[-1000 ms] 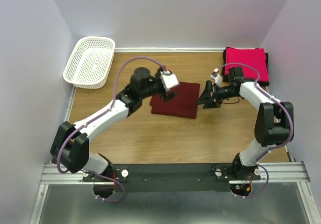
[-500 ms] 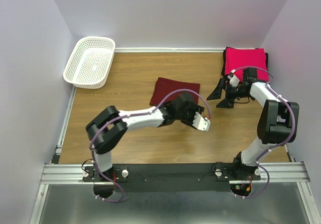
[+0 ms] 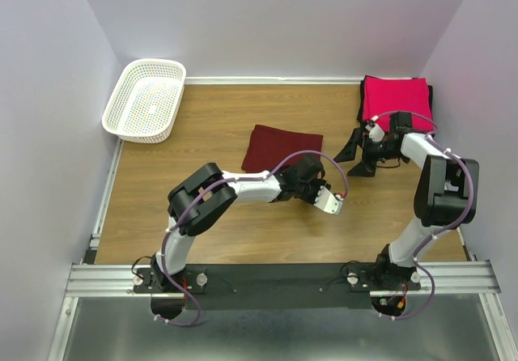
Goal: Fold and stack the t-shirts
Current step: Put the neatly folded tshirt into the corner of the board with the right arm
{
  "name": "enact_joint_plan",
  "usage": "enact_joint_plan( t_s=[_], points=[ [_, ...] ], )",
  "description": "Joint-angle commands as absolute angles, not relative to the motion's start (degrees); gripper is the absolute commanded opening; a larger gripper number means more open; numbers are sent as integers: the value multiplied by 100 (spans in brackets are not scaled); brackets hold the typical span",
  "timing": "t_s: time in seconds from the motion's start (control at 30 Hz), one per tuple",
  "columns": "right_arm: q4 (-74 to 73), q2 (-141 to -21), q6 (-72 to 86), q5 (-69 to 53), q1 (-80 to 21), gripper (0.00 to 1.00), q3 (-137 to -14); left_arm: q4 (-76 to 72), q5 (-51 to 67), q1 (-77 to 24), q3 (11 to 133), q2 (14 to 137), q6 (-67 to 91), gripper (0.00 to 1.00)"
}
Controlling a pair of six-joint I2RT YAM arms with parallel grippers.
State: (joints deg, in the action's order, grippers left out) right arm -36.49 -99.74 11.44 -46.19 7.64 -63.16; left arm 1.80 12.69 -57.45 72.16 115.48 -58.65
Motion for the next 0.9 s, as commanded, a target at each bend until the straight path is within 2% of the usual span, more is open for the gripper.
enact_joint_plan(
  t_s=[0.0,0.1,0.2,0.37,0.5,0.6,0.87],
  points=[
    [-3184,-10142,1327,-4869,800,100,-6126,281,1186,-5652,7496,11847,-5713,31],
    [-2369,-10020,1896,-4957,800,100,-5619,412,1353,-5512,7672,11830,-5581,9],
    [-1219,-9949,2441,-4905,791,100,-5266,492,1642,-5345,7856,11751,-5353,1],
    [305,-10071,3654,-4606,616,100,-4765,668,2397,-5098,8165,11716,-4896,0],
    [1099,-10370,4411,-4447,335,100,-4641,686,2619,-5054,8244,11654,-4772,0],
    [2333,-10406,5200,-4369,106,100,-4343,747,2672,-5054,8358,11611,-4676,0],
    [2724,-10872,5651,-3990,-325,100,-4289,774,2953,-5027,8455,11479,-4430,0]
  ],
)
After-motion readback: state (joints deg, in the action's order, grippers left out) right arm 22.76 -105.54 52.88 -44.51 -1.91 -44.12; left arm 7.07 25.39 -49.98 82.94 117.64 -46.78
